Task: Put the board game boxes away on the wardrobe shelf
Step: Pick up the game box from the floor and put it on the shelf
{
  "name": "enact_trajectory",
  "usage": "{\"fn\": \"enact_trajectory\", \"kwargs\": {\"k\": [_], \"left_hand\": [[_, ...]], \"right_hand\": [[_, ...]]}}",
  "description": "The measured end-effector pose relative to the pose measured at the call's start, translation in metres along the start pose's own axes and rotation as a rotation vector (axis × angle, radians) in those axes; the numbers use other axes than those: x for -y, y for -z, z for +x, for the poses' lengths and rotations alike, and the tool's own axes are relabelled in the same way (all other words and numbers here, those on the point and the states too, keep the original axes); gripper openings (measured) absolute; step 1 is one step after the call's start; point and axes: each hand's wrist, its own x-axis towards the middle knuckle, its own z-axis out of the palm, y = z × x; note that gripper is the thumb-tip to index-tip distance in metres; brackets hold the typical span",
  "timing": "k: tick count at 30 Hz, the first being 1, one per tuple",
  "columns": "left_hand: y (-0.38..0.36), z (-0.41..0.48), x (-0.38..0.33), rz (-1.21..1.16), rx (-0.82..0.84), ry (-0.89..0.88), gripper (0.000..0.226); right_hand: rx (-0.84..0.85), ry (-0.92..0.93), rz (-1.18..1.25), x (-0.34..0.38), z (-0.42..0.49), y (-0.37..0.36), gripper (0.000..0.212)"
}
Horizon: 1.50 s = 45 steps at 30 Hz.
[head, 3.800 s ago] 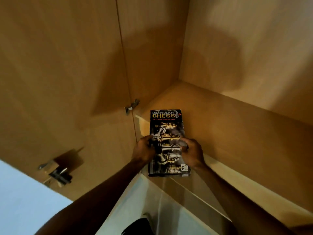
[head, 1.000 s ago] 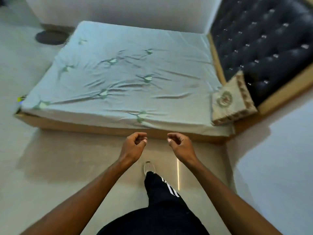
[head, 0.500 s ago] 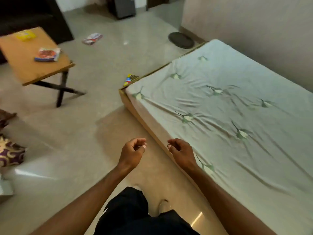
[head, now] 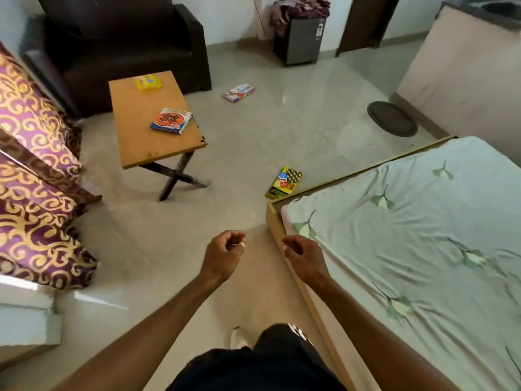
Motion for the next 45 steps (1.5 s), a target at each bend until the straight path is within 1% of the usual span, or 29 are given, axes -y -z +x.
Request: {"fn": "enact_trajectory", "kwargs": {"k": [6, 10, 13, 18, 21, 26, 28, 32, 35, 40, 42, 45], "left_hand": [[0.03, 0.137, -0.026, 0.0, -0.014, 0.003, 0.017], [0.04, 0.254, -0.04, 0.01, -0.024, 0.013, 0.017], [0.047, 0.335, -0.06, 0.022, -0.033, 0.035, 0.017], [0.057, 0.457, -0.102, -0.014, -0.047, 0.043, 0.018], [0.06, 0.532, -0.121, -0.048, -0.055, 0.046, 0.017], [0.062, 0.681, -0.146, -0.129, -0.092, 0.109, 0.021], [0.066, 0.753, -0.156, -0.132, -0.109, 0.12, 0.02], [0.075, 0.873, -0.19, -0.108, -0.085, 0.128, 0.015], [0.076, 0.96, -0.22, -0.065, -0.048, 0.109, 0.016], [0.065, 1.093, -0.272, -0.045, 0.001, 0.112, 0.016], [0.057, 1.153, -0.284, -0.044, 0.002, 0.129, 0.017], [0.046, 1.24, -0.302, -0.037, -0.016, 0.156, 0.014]], "right_hand": [[0.019, 0.022, 0.007, 0.054, 0.14, -0.029, 0.021], [0.036, 0.015, 0.059, 0.085, 0.259, -0.046, 0.018], [0.036, 0.009, 0.066, 0.11, 0.345, -0.054, 0.017], [0.085, 0.025, 0.079, 0.154, 0.475, -0.057, 0.015], [0.104, 0.035, 0.063, 0.176, 0.555, -0.06, 0.015], [0.117, 0.038, 0.002, 0.213, 0.703, -0.065, 0.016], [0.127, 0.041, -0.025, 0.228, 0.775, -0.069, 0.015], [0.128, 0.031, -0.044, 0.265, 0.884, -0.066, 0.014], [0.11, 0.033, -0.03, 0.295, 0.961, -0.055, 0.014], [0.089, -0.002, -0.015, 0.328, 1.094, -0.038, 0.017], [0.086, -0.012, -0.014, 0.337, 1.157, -0.032, 0.017], [0.095, -0.006, -0.024, 0.35, 1.255, -0.027, 0.017]]}}
